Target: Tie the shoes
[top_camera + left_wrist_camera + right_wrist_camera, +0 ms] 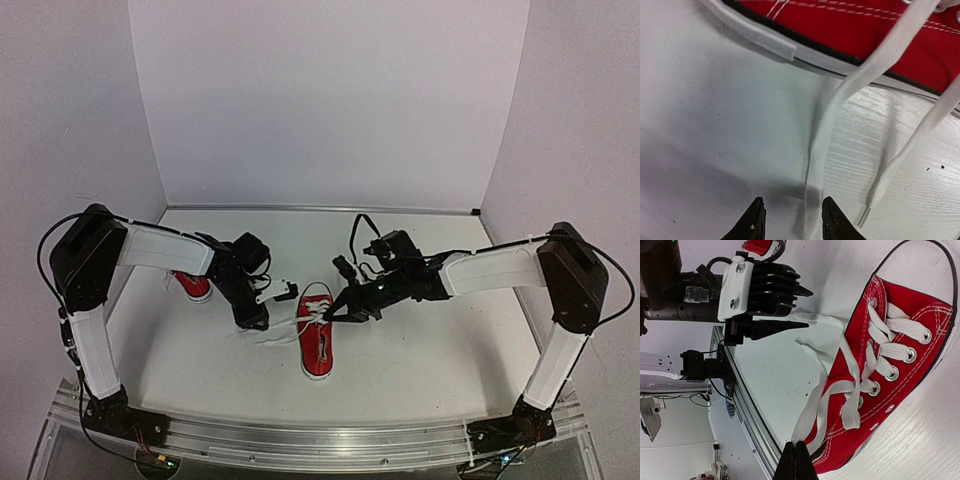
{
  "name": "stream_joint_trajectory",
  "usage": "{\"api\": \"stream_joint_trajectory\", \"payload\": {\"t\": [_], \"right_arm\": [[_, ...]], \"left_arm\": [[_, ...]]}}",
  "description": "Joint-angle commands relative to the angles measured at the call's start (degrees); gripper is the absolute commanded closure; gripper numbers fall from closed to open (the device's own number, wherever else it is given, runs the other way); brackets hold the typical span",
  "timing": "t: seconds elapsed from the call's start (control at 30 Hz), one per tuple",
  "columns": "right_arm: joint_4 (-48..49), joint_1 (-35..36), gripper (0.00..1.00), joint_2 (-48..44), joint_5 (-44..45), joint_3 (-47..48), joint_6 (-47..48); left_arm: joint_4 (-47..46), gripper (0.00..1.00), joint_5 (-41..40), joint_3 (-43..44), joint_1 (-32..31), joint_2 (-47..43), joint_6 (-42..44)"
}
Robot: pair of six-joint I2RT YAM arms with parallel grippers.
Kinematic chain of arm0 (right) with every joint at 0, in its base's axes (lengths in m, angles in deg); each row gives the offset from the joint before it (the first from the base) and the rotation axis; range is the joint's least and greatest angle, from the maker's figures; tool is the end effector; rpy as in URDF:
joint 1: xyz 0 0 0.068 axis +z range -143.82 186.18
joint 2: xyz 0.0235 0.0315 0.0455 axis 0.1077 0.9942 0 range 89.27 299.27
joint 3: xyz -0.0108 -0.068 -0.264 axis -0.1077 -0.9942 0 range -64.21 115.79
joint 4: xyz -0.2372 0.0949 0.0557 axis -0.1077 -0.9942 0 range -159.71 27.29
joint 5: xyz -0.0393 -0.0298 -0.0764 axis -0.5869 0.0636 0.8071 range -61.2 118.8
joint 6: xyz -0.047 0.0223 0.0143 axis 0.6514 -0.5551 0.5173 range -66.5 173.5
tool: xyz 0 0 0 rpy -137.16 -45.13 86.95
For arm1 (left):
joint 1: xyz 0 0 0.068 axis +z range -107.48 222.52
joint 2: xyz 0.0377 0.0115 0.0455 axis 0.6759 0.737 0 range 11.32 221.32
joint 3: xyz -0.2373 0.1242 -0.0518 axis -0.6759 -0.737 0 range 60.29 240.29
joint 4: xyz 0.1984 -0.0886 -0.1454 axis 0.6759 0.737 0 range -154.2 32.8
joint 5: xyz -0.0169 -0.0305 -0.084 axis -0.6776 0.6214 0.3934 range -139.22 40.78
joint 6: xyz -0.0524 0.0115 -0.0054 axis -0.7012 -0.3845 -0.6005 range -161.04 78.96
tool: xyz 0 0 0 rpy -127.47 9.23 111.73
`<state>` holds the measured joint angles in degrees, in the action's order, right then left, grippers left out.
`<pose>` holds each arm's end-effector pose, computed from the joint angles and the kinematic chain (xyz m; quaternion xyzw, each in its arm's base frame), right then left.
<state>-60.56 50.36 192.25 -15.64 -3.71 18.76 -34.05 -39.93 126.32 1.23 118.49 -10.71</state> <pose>0.2526 0.2802 0.1851 -0.2274 0.8243 0.5120 0.0820 0.2644 -0.2399 0.1464 0.5861 0.7898 -0.0951 0.1537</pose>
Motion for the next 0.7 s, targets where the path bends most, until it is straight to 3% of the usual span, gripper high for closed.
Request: {"api": "stream_joint_trajectory", "payload": {"t": [0.0,0.13,0.27,0.4,0.67], "right_arm": [[0.5,0.3,1.00,-0.1,0.5,2.3,-0.1],[0.4,0.3,1.00,0.3,0.5,2.4,0.0],[0.3,0.3,1.00,0.3,0.9,2.4,0.1],[0.2,0.3,1.00,0.3,1.3,2.3,0.0],[0.0,0.3,1.00,-0.1,3.0,3.2,-0.6]], "left_arm": [[6.8,0.65,0.6,4.1,1.5,3.6,1.2],[11.5,0.71,1.7,6.2,1.9,6.6,1.7],[12.4,0.89,1.6,6.4,1.9,6.9,1.6],[12.2,1.00,1.7,5.4,1.9,3.4,1.0],[8.9,1.00,0.3,0.4,-0.2,-15.5,-4.0]]}}
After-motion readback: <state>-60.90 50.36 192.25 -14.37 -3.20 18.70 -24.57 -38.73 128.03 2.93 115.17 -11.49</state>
